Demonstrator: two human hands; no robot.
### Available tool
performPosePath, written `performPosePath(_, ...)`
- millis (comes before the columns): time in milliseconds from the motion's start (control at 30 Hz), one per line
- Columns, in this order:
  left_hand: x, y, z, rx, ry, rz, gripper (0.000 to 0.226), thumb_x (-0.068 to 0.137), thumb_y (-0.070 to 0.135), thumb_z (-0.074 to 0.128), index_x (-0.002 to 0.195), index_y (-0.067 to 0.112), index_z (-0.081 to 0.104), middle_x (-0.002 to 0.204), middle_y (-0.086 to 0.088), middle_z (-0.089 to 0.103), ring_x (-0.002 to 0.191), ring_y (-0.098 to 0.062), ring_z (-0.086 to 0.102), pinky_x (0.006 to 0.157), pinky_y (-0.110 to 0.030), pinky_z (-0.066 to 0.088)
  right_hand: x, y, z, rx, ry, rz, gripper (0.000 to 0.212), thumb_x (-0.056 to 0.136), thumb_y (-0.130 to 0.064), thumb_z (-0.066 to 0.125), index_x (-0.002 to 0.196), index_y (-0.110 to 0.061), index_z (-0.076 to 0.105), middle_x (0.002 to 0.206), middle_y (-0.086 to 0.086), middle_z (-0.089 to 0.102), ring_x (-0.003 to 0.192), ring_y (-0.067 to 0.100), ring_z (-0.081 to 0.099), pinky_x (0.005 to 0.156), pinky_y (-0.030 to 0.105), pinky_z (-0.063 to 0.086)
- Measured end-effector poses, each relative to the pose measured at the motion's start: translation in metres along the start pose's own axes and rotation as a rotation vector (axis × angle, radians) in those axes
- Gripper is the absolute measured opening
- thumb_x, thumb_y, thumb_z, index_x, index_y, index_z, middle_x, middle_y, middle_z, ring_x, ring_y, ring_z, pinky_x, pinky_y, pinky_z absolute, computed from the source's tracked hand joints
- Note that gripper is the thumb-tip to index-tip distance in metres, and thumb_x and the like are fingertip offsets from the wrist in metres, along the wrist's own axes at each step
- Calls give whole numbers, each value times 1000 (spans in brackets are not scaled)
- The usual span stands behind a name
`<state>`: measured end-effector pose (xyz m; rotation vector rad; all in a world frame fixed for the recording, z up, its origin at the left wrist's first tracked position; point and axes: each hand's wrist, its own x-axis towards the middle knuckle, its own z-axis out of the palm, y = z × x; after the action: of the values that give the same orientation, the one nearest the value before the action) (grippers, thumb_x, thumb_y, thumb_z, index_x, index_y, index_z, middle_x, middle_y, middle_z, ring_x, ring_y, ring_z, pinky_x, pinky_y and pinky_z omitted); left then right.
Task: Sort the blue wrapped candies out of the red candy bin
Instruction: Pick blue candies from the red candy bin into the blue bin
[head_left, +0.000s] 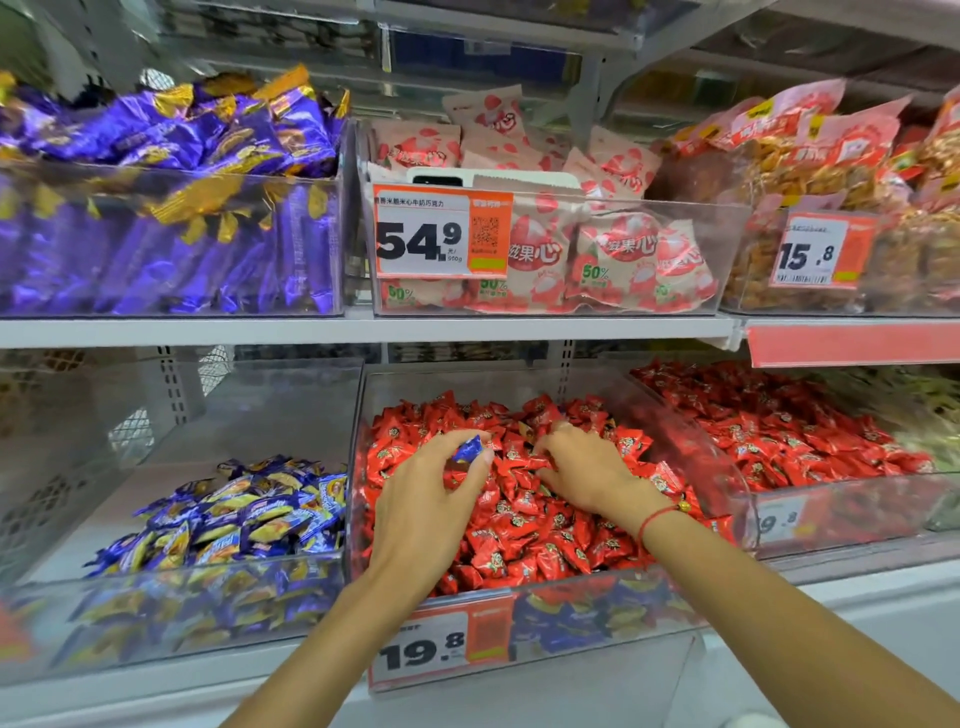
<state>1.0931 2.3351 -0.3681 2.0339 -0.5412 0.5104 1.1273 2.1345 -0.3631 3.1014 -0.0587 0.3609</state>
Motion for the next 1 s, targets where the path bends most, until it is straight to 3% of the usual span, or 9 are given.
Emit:
performPosePath(133, -1, 1, 1, 1, 10, 9, 21, 94, 46, 50, 107, 36, 63, 64, 17, 54, 45, -2, 45, 52, -25, 34, -20, 11, -16, 377, -173, -57, 28, 80, -20, 76, 108, -22, 74, 99, -3, 70, 85, 11, 58, 75, 24, 44)
performPosePath(233, -1, 2, 0, 8, -1, -3, 19, 95, 44, 50, 104, 35, 63, 64, 17, 54, 46, -2, 42, 54, -25, 33, -42, 16, -32, 486, -362, -251, 47, 75, 7, 65, 111, -23, 72, 103, -12, 69, 95, 6, 61, 83, 21, 48)
performPosePath(400, 0, 2, 1, -5, -8, -31, 15, 96, 43, 51, 101, 36, 63, 57, 17, 49, 45, -1, 44, 52, -23, 30, -20, 15, -22, 482, 2, -58, 52, 82, 7, 38, 98, -29, 73, 105, -5, 70, 86, 26, 67, 73, 35, 53)
performPosePath(500, -2, 1, 0, -20, -24, -18, 17, 96, 44, 50, 103, 36, 63, 61, 17, 50, 45, -1, 43, 53, -22, 32, -3, 2, -7, 206, -135, -8, 39, 92, -11, 49, 128, -18, 60, 132, 5, 59, 116, 25, 57, 92, 32, 47)
performPosePath(600, -2, 1, 0, -18, -25, -6, 16, 95, 45, 50, 102, 36, 62, 59, 16, 53, 42, -3, 42, 52, -23, 32, 3, -6, -7, 215, -129, 6, 27, 87, -15, 61, 112, -21, 69, 124, 0, 63, 114, 22, 58, 89, 29, 46)
performPosePath(700, -2, 0, 1, -25, -41, -10, 17, 95, 44, 50, 102, 34, 62, 45, 11, 43, 37, -5, 35, 47, -23, 26, -4, -2, -13, 316, -167, 5, 17, 80, -15, 73, 93, -25, 69, 91, -3, 65, 90, 16, 62, 78, 26, 47)
performPosePath(833, -2, -2, 2, -35, -55, -6, 16, 96, 44, 50, 102, 36, 62, 47, 9, 45, 39, -8, 35, 48, -26, 28, -27, 13, -15, 526, -94, 11, 19, 74, -12, 80, 83, -23, 69, 80, -1, 69, 74, 12, 61, 70, 28, 48)
performPosePath(933, -1, -3, 3, -25, -63, 10, 17, 96, 46, 48, 105, 38, 60, 50, 0, 53, 40, -10, 36, 46, -31, 32, -34, 8, -31, 806, 201, 120, 21, 80, -20, 78, 97, -12, 70, 78, 1, 72, 66, 11, 67, 61, 24, 53)
performPosePath(1000, 0, -5, 4, -50, -57, 8, 18, 95, 49, 48, 109, 41, 57, 60, -2, 64, 44, -12, 49, 51, -35, 46, -37, -6, -46, 1067, 162, 109, 27, 87, -25, 70, 106, -10, 59, 75, 3, 73, 50, 12, 64, 47, 19, 46)
